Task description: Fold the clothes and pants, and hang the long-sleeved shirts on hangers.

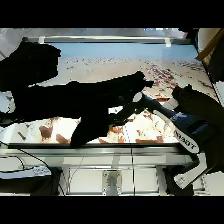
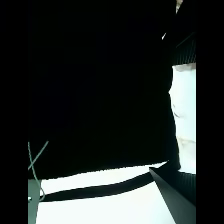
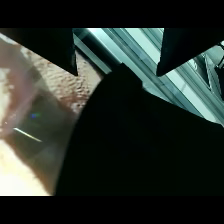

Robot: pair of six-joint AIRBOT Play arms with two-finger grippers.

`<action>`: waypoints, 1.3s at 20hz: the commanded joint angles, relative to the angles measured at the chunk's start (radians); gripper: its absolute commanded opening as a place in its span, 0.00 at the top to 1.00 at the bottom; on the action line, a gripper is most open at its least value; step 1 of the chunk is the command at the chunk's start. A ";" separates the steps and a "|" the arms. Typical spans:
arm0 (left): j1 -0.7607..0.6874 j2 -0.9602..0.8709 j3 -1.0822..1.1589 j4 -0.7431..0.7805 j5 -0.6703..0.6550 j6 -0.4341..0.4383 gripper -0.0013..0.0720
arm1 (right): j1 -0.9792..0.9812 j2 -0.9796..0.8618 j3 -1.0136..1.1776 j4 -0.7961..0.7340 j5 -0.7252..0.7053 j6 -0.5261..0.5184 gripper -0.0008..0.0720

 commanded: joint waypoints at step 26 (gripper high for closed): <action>-0.031 0.206 0.148 0.174 -0.174 -0.093 0.97 | -0.446 0.600 0.272 -0.575 0.365 0.215 0.98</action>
